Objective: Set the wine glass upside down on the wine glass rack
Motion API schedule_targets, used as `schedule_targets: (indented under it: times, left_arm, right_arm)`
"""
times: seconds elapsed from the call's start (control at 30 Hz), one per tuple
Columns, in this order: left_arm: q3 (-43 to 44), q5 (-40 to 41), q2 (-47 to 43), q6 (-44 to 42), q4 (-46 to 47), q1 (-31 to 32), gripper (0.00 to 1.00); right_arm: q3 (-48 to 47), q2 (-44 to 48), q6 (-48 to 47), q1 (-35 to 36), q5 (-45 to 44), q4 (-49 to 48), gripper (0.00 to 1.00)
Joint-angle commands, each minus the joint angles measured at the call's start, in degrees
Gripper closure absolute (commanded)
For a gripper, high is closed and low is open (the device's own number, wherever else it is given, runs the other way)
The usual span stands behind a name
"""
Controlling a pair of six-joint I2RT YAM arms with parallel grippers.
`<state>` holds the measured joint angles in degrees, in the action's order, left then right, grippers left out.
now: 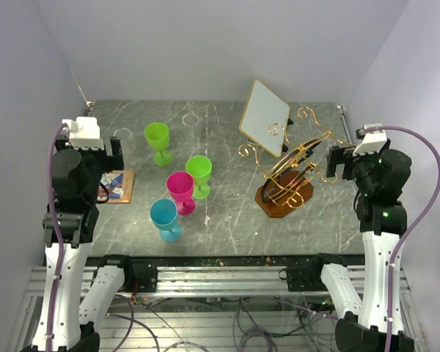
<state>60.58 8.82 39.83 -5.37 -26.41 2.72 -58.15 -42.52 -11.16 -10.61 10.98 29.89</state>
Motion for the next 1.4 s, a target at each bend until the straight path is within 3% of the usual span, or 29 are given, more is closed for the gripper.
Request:
schedule_targets:
  times: [0.0,0.43,0.57,0.97,1.2,1.37]
  left_arm:
    - [0.0,-2.5,1.8,-0.1,1.5,-1.9,0.02]
    - [0.4,-7.3,5.8,-0.3,1.9,-4.9,0.01]
    - [0.9,-11.3,6.3,-1.6,1.4,-5.3,0.01]
    - [1.1,-23.0,6.8,-3.9,1.3,-5.8,0.01]
    - [1.4,-27.9,8.1,-6.4,1.0,-5.9,0.01]
    - [2.1,-33.3,9.5,-8.4,0.3,-6.0,0.01]
  right_arm:
    - [-2.2,-0.9,1.0,-0.9,1.2,-1.6,0.0]
    - [-7.5,-3.8,1.3,-2.3,3.6,-1.1,0.0]
    - [-10.3,-4.7,-1.8,-2.6,7.9,1.4,0.0]
    - [-19.4,-13.5,-28.4,-2.7,33.9,21.8,0.04]
    - [-18.9,-17.2,-40.9,-1.2,40.0,23.3,0.04]
    - [-20.5,-22.9,-45.4,4.2,37.4,24.1,0.05]
